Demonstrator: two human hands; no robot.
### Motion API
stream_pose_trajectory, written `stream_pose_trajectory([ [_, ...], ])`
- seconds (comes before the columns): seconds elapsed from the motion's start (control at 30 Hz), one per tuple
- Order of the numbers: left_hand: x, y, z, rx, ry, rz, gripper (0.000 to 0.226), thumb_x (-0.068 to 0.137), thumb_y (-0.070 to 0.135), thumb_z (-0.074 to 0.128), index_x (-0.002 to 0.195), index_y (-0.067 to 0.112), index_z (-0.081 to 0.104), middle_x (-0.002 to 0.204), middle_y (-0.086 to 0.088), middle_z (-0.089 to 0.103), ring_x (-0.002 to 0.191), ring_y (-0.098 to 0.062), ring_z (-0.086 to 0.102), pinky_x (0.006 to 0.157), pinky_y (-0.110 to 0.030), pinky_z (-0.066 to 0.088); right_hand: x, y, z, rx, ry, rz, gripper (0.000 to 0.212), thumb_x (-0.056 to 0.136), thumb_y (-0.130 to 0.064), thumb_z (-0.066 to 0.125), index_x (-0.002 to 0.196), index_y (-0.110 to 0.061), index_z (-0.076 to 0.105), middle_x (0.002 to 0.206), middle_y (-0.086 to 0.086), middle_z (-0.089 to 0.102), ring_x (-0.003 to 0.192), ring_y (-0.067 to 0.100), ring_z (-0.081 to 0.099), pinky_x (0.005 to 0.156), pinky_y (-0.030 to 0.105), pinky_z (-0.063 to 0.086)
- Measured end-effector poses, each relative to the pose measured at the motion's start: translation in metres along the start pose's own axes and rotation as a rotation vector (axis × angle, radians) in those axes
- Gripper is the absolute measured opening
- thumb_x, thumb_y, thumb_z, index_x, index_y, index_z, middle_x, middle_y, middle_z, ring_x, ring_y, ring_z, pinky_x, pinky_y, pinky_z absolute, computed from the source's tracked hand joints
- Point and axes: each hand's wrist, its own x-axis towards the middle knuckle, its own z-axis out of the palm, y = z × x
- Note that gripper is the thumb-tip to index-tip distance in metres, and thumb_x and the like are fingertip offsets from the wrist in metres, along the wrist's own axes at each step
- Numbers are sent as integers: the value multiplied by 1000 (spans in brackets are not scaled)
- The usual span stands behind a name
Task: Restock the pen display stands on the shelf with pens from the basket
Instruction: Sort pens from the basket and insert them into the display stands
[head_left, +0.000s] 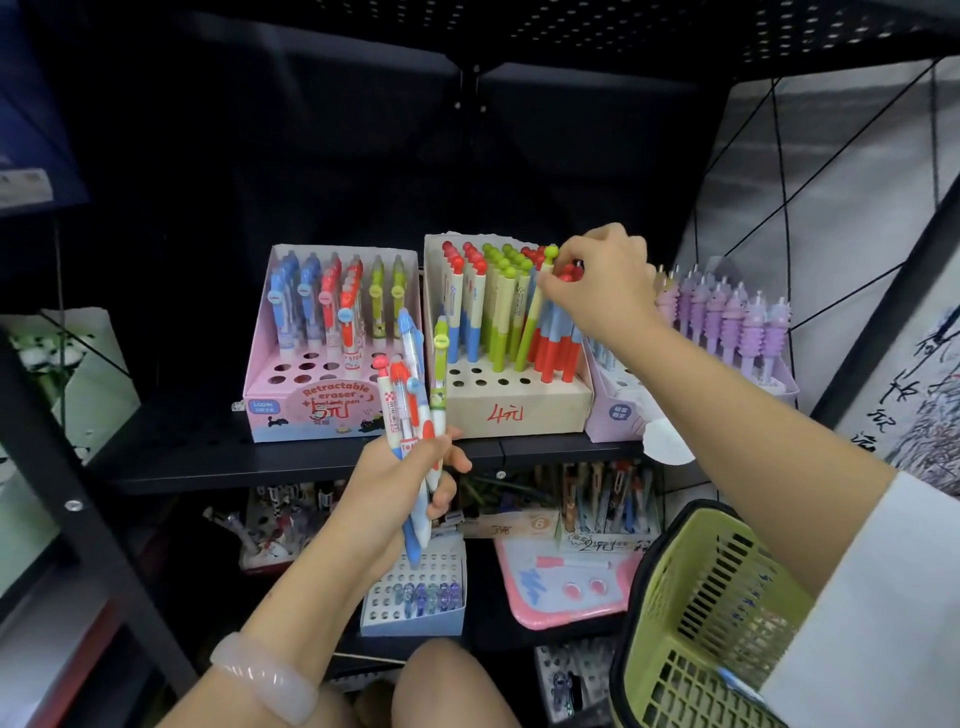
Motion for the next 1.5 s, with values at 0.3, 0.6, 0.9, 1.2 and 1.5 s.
stream_pose_trajectory([
  [0.3,-6,5,2,-5,-8,18,13,94,6,47,96,1,58,62,-4,61,39,-11,37,37,-18,32,-22,-11,8,-71,75,-154,35,86,-25,62,119,-15,56,130,7,42,122,24,37,101,35,28],
  [0.6,-6,6,-3,-11,1,30,13,94,8,47,97,2,58,63,-4,63,39,-11,39,37,-19,33,-67,-55,24,750,-524,93,21,92,-35,55,103,-19,61,85,-5,65,72,4,59,61,16,51],
  [0.9,-5,21,-30,40,69,81,18,95,12,47,99,4,62,70,-8,68,38,-12,43,37,-19,36,-44,-80,34,792,-466,48,22,94,-24,55,106,-7,60,80,-1,62,69,8,58,67,21,51],
  [1.2,-9,32,-61,49,173,85,16,93,12,53,77,9,55,51,0,48,37,-11,39,36,-20,35,0,-107,47,472,-108,-123,7,92,-21,57,89,-15,53,75,-4,60,77,16,61,62,20,44],
  [1.5,-16,34,-69,65,198,87,18,93,10,52,75,10,53,52,-1,48,38,-12,38,37,-21,36,6,-110,73,310,-181,-100,21,93,-22,56,100,-2,58,90,12,67,85,25,63,75,38,50],
])
